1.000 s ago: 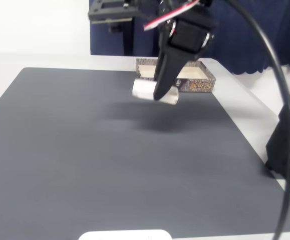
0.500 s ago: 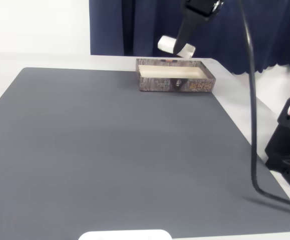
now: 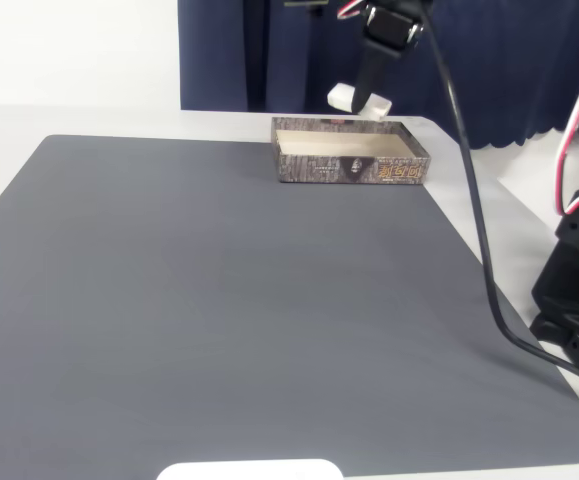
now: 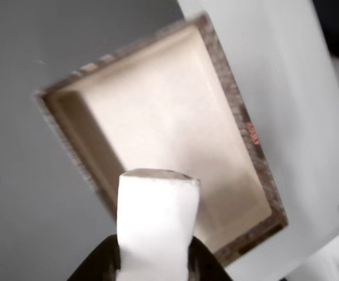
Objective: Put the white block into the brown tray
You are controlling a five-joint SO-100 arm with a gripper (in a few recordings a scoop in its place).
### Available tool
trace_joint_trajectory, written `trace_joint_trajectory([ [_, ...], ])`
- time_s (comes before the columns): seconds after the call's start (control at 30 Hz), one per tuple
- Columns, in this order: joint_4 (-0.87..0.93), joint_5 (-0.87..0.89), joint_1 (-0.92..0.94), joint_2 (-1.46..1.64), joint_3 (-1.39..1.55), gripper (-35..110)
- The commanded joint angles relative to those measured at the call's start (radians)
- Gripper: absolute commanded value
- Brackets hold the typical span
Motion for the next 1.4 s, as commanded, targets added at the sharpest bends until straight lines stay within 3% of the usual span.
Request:
trace_joint_trajectory([
  [0.0, -0.021, -0.012, 0.029, -0.038, -0.083, 18],
  [0.43, 0.023, -0.054, 0.066, -0.209, -0.264, 17],
  [0.73, 0.077, -0.331, 0.058, -0.241, -0.264, 0],
  [1.07, 0.069, -0.578, 0.051, -0.272, -0.310, 0],
  [1.37, 0.046, -0.601, 0.043, -0.314, -0.353, 0],
])
